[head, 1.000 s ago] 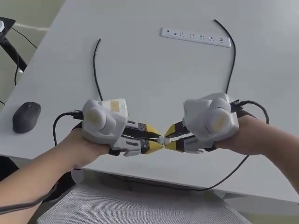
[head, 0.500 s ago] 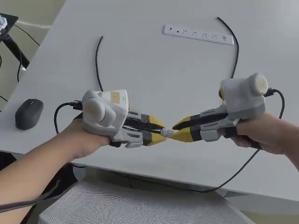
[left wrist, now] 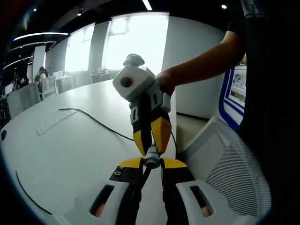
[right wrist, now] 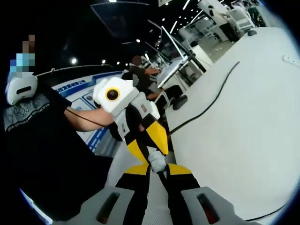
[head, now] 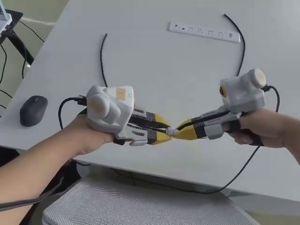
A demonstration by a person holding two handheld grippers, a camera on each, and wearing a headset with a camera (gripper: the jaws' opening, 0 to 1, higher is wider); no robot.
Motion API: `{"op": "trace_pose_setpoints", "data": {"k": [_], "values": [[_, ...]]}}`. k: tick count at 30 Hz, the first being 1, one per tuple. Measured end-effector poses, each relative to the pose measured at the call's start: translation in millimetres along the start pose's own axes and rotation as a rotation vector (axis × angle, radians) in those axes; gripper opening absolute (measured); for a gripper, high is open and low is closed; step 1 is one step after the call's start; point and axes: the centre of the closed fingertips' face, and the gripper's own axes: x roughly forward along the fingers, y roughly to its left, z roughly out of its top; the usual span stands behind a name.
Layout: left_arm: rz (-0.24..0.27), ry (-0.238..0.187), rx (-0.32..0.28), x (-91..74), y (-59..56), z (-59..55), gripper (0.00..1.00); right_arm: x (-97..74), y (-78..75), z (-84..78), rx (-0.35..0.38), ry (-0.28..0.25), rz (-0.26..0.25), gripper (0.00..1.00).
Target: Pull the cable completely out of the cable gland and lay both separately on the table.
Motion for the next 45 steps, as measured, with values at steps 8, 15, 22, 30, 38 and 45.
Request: {"op": "trace_pose_setpoints", "data": {"k": [8,15,22,30,38,45], "values": [[0.004,0.011,0.002,-1.5,1.3,-0.8,0.15,-0.6,-0.1,2.9,-0.106,0.000,-0.015,0.08],[0.005,-0.005,-0.061,-3.4,3.5,1.1,0.15,-2.4,1.6,5.5,-0.344,0.049,-0.151,0.07],[-0.007,-0.017,-0.113,-6.7,-3.9,6.4,0.15,-0.7,2.4,3.1,-0.668,0.144,-0.309,0.07],[-0.010,-0.015,-0.145,-10.9,-5.9,11.0,0.15,0.0,0.9,3.8,-0.846,0.169,-0.429,0.07],[-0.012,-0.023,-0.165,-9.4,-5.3,12.7,0.15,-3.2,-1.6,4.6,-0.845,0.157,-0.438,0.08],[-0.009,-0.023,-0.152,-8.9,-1.7,13.0,0.15,-6.9,-1.2,8.9,-0.666,0.083,-0.406,0.09]]}}
